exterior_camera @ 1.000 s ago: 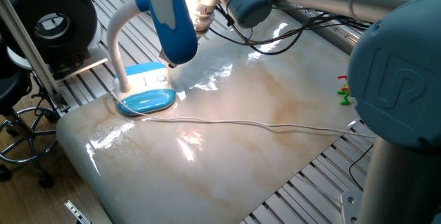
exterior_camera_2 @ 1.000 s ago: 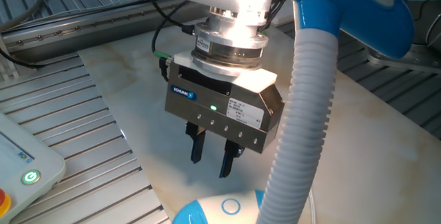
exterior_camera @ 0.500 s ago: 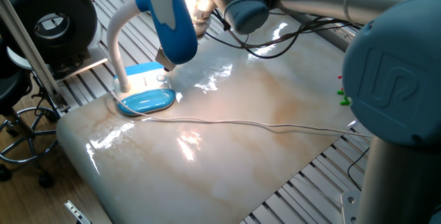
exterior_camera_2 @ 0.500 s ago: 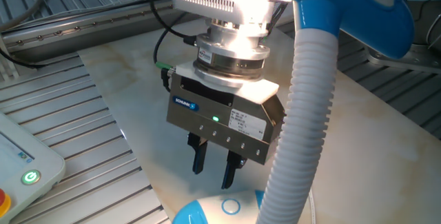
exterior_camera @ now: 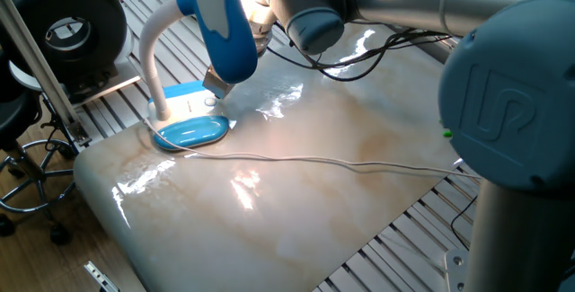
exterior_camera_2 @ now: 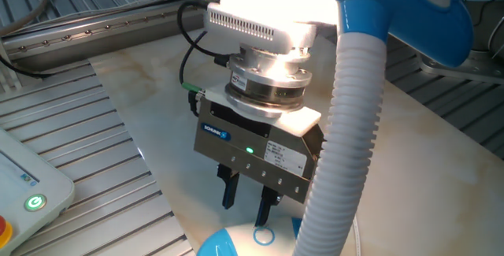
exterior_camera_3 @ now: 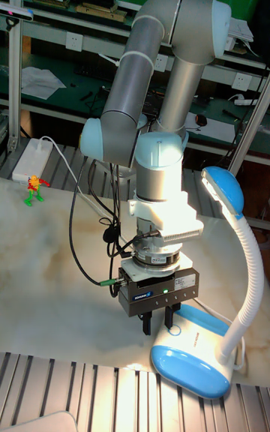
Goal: Turn off the desk lamp by pressing the button
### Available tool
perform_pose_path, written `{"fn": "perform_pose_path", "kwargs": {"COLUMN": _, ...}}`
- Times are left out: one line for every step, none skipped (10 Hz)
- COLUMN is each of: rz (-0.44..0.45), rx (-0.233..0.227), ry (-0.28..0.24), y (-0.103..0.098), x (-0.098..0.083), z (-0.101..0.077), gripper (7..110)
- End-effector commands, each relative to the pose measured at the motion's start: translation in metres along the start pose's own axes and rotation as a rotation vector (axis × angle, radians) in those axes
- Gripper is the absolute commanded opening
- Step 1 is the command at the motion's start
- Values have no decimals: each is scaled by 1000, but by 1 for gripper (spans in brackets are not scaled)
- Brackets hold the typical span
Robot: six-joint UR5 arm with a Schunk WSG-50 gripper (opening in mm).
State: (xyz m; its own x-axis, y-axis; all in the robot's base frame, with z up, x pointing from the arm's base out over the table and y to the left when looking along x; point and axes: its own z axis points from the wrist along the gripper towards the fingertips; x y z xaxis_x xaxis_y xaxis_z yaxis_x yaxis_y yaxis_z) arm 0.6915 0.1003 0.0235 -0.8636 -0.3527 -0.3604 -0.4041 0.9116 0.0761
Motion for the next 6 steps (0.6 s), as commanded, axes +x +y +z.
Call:
{"fn": "perform_pose_path", "kwargs": {"rz": 8, "rx": -42, "ry": -46, "y": 12, "x": -9, "z": -5, "gripper": 44}}
{"fn": "perform_pose_path", "kwargs": {"rz": 2, "rx": -37, "ry": -46, "y": 10, "x": -9, "z": -5, "gripper": 44}}
{"fn": "perform_pose_path", "kwargs": {"rz": 0, "rx": -35, "ry": -47, "y": 9, "x": -8, "z": -4, "gripper": 44}}
{"fn": "perform_pose_path", "kwargs": {"rz": -2, "rx": -34, "ry": -46, "y": 9, "x": -8, "z": -4, "gripper": 44}}
{"fn": "perform_pose_path", "kwargs": {"rz": -2, "rx": -33, "ry": -47, "y": 9, "x": -9, "z": -4, "gripper": 44}}
{"fn": "perform_pose_path", "kwargs": {"rz": -2, "rx": -33, "ry": -47, "y": 9, "x": -9, "z": -1, "gripper": 44}}
